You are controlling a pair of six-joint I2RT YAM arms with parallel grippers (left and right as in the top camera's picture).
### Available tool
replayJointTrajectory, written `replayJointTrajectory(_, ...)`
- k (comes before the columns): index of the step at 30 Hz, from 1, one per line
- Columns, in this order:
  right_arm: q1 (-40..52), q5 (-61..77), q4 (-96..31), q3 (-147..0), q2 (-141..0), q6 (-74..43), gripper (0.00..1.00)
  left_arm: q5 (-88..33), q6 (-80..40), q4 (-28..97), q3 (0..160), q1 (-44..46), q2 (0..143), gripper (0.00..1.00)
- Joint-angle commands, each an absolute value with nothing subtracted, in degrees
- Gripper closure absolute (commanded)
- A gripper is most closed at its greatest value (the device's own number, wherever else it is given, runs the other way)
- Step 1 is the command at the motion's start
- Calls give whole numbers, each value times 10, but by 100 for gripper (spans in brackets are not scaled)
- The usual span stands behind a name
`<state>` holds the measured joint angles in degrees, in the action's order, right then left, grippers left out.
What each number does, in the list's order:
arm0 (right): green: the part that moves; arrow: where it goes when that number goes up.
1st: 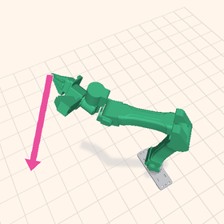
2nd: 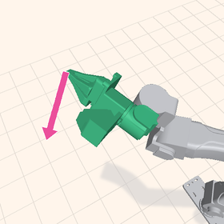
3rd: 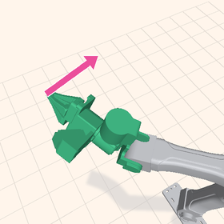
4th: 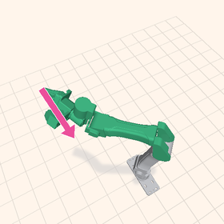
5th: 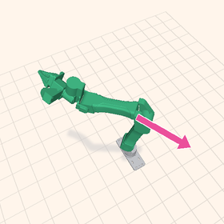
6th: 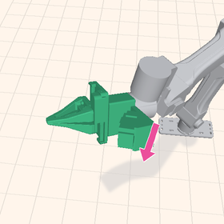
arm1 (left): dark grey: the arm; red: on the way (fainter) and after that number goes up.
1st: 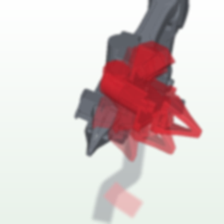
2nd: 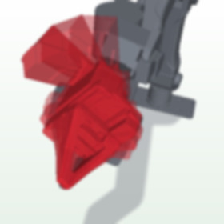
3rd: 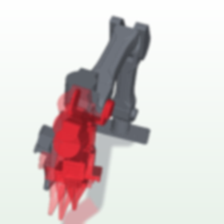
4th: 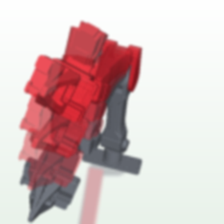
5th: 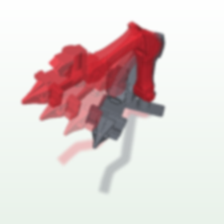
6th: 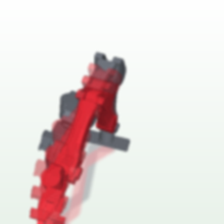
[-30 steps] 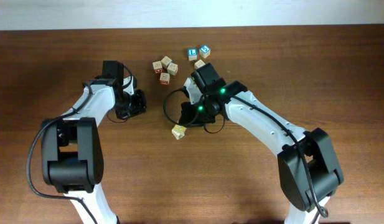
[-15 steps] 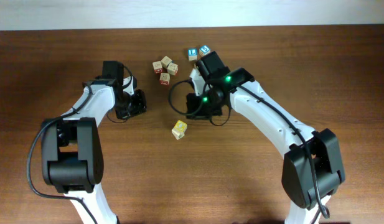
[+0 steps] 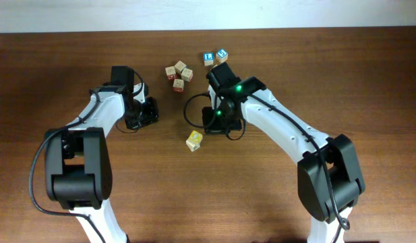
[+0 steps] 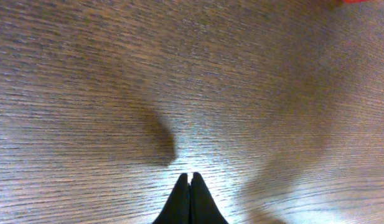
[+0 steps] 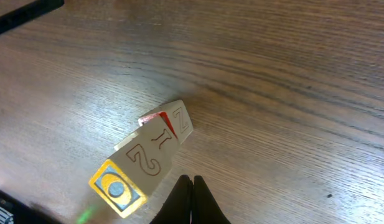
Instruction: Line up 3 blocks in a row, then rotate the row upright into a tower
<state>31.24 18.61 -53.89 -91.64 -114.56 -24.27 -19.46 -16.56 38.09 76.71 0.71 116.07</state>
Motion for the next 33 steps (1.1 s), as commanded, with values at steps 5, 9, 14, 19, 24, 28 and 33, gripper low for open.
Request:
replayJointTrajectory(5, 323, 173, -538, -919, -1149, -252, 96, -192, -171, 382, 770, 5, 1164, 100)
replayJointTrajectory(9, 331, 173, -542, -919, -1149, -260, 96, -192, -171, 382, 770, 5, 1164, 100)
replayJointTrajectory(14, 334, 168, -560, -918, -1149, -296, 96, -192, -171, 382, 770, 5, 1164, 100)
replayJointTrajectory(19, 335, 168, -564, -902, -1149, -333, 96, -192, -171, 382, 770, 5, 1164, 100)
replayJointTrajectory(24, 353, 166, -557, -890, -1149, -350, 96, -192, -171, 382, 770, 5, 1164, 100)
replayJointTrajectory(28, 360, 166, -552, -890, -1149, -357, 96, -192, -171, 382, 770, 5, 1164, 100)
replayJointTrajectory(33, 361, 166, -550, -890, -1149, -362, 96, -192, -171, 382, 770, 5, 1164, 100)
